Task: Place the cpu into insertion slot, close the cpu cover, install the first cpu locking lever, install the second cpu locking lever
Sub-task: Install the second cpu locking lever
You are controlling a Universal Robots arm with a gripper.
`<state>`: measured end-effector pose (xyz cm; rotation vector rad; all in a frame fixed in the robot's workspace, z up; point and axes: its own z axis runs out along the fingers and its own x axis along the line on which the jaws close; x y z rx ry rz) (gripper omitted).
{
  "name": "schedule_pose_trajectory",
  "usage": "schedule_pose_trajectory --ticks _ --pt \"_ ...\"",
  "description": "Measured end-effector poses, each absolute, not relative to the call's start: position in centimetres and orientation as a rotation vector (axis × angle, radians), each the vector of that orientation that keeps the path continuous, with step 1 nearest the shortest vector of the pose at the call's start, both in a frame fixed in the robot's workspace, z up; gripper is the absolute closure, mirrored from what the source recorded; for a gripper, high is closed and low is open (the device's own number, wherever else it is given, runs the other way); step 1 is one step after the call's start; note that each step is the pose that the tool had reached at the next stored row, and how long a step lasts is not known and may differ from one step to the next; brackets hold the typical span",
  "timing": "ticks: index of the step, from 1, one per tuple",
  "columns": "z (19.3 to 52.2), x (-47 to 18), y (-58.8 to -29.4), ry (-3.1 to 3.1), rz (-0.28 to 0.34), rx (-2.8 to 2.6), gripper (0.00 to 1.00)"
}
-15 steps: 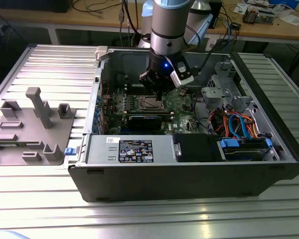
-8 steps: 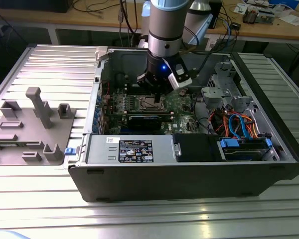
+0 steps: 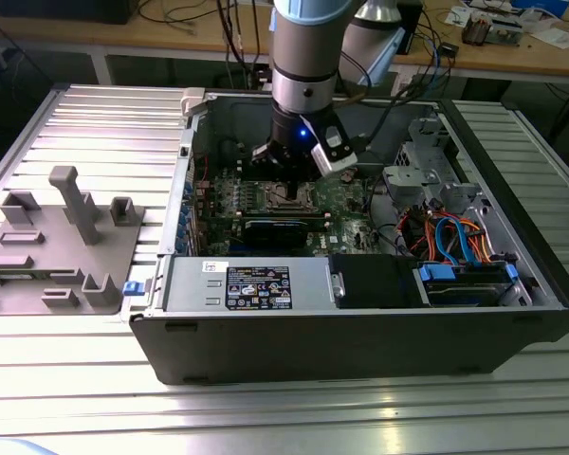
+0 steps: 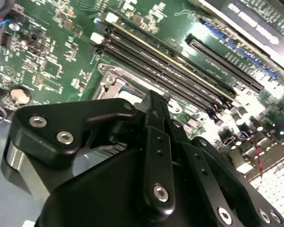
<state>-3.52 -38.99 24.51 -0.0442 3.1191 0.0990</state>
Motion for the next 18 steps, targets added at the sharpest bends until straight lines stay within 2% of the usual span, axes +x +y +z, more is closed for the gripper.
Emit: schedule_pose_trajectory --ticks 18 --pt "23.0 -5.2 -39.4 3.118 0.12 -0.057 0.89"
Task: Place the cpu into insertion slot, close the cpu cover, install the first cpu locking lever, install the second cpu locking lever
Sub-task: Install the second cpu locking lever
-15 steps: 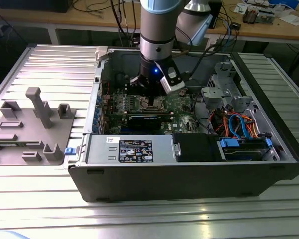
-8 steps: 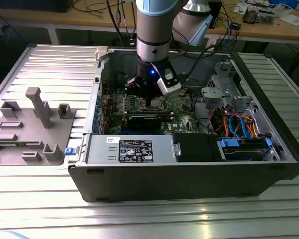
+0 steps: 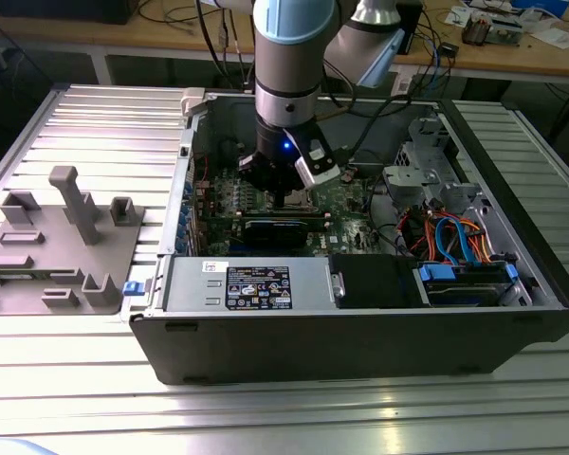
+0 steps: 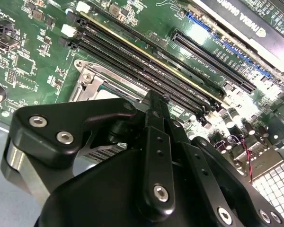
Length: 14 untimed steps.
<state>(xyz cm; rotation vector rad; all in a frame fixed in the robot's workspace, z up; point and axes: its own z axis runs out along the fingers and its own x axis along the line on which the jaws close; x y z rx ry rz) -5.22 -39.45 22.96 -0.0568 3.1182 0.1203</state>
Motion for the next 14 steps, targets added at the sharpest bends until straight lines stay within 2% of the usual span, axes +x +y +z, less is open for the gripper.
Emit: schedule_pose_trajectory --ticks 14 --pt "22.91 -5.21 -39.53 3.118 0.127 -0.057 0.89"
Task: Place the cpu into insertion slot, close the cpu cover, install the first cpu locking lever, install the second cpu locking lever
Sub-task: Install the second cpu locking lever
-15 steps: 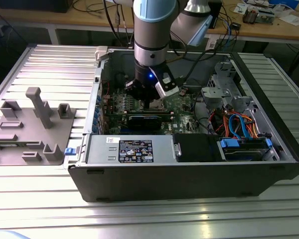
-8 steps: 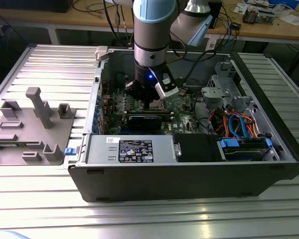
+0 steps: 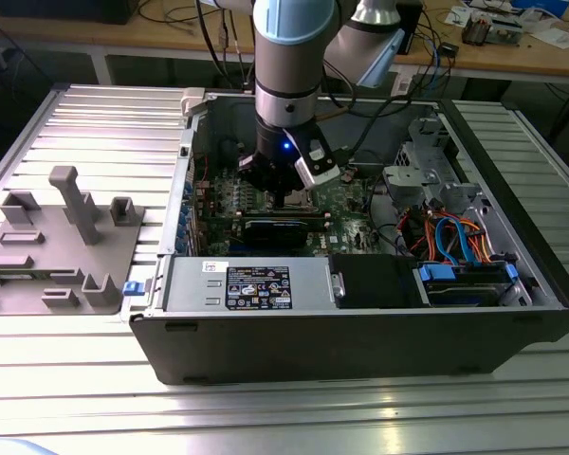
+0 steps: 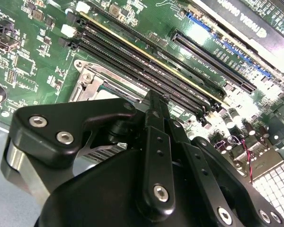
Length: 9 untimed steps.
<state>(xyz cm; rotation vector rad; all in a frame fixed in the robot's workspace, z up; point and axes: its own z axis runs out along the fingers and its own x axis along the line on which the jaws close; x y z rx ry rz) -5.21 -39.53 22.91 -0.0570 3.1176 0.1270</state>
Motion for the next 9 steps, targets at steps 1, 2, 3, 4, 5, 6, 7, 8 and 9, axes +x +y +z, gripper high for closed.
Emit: schedule_pose_trajectory --ticks 1,2,3,4,5,6,7,8,9 --pt "22.92 -5.22 -39.61 3.117 0.136 -0.057 0.89" --pt "22.92 -5.26 -39.73 3.117 0.148 -0.057 0.89" --pt "22.91 -5.34 -39.86 3.116 0.163 -0.058 0.89" --pt "22.89 -5.45 -39.93 3.115 0.172 -0.06 0.89" --pt "22.88 -5.55 -39.99 3.115 0.177 -0.063 0.89" --pt "22.82 -5.71 -40.17 3.115 0.184 -0.072 0.89" --pt "22.77 -5.74 -40.28 3.114 0.186 -0.077 0.89" --pt "22.7 -5.76 -40.38 3.114 0.189 -0.084 0.89" --pt "22.57 -5.78 -40.52 3.114 0.196 -0.096 0.89"
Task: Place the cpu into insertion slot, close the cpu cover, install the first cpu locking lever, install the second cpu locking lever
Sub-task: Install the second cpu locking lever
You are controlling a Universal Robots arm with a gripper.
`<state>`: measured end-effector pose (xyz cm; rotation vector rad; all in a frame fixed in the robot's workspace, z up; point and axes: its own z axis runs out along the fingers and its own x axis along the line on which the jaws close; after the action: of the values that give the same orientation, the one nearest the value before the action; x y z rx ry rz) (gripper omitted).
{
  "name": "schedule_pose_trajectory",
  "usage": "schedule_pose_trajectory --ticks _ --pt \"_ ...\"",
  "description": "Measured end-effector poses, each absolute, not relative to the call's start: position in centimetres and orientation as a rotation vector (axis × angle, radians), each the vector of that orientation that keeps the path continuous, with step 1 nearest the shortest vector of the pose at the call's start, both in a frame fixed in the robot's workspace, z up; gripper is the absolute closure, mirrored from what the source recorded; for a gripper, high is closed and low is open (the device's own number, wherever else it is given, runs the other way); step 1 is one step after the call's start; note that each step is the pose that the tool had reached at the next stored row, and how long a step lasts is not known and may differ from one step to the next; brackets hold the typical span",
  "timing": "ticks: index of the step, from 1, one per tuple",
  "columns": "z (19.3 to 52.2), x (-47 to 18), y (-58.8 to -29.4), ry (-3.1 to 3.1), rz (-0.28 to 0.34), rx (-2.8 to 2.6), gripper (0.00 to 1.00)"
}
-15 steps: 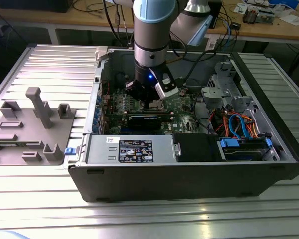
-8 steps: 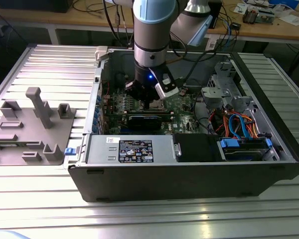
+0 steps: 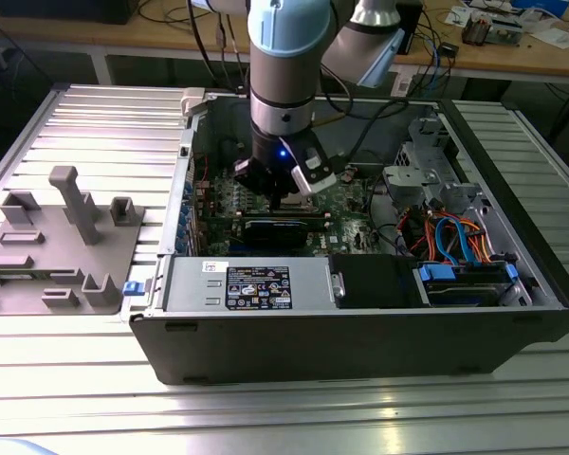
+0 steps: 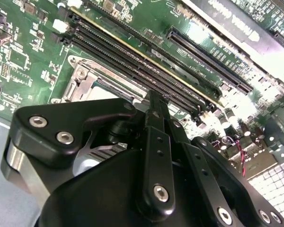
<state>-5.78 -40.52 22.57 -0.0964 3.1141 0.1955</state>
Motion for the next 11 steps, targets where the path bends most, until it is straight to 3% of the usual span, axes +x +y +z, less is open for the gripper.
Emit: schedule_pose_trajectory --ticks 11 --pt "22.34 -6.4 -41.36 3.109 0.248 -0.141 0.89"
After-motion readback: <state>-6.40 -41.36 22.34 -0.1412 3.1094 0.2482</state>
